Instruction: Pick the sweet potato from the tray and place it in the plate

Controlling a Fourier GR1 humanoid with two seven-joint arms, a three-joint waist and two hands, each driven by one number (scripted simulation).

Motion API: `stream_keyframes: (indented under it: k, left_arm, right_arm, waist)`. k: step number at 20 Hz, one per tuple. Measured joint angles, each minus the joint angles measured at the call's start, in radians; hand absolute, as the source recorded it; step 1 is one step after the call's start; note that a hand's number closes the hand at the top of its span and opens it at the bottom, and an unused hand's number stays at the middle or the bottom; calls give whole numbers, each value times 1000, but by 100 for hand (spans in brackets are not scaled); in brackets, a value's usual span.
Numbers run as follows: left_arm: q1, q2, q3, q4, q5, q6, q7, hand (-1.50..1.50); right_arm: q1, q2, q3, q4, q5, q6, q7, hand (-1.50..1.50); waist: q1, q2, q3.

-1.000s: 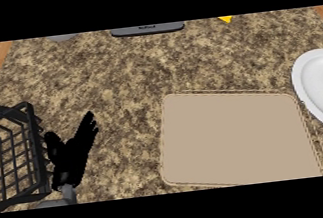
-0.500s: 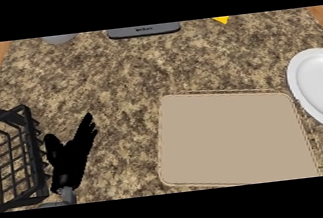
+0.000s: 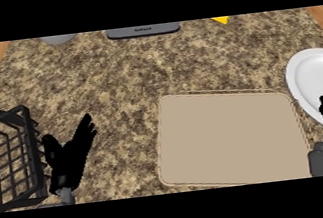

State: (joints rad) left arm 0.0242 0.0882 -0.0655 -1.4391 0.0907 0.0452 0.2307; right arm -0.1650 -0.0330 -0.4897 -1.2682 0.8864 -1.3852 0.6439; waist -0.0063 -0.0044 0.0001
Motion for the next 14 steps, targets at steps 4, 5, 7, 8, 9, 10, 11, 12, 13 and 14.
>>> stream_keyframes:
  k: [4, 5, 7, 8, 9, 10, 11, 12, 13, 14]
  left_arm:
    - [2, 15, 16, -12, 9, -19, 7, 0]
    - [3, 12, 13, -16, 4, -16, 10, 0]
    - [2, 8, 13, -14, 0, -13, 9, 0]
    - [0, 7, 14, -12, 1, -16, 9, 0]
    - [-9, 3, 14, 10, -1, -18, -4, 0]
    - [-5, 0, 9, -2, -6, -14, 2, 0]
    - [7, -11, 0, -11, -13, -5, -1, 0]
    - [11, -4, 4, -11, -10, -13, -4, 0]
    - [8, -9, 2, -7, -13, -10, -4, 0]
    - [-2, -11, 3, 0, -17, -6, -4, 0]
  right_arm:
    - [84, 21, 112, -29, 32, -21, 65, -150]
    - [105, 23, 132, -35, 44, -23, 88, -150]
    - [126, 27, 169, -36, 83, -27, 142, -150]
    - [138, 28, 188, -36, 101, -30, 169, -150]
    - [138, 29, 196, -34, 126, -30, 196, -150]
    - [134, 30, 200, -24, 150, -32, 222, -150]
    - [140, 30, 210, -24, 167, -35, 247, -150]
    - [135, 31, 216, -12, 189, -38, 271, -150]
    - [137, 31, 223, -14, 209, -39, 298, -150]
    - [139, 31, 229, -18, 230, -37, 326, -150]
  waist:
    - [4, 2, -1]
    - [5, 2, -1]
    - [5, 3, -1]
    - [6, 3, -2]
    - [5, 3, -2]
    - [7, 3, -3]
    - [7, 3, -3]
    - [8, 3, -3]
    - [8, 3, -3]
    - [7, 3, -3]
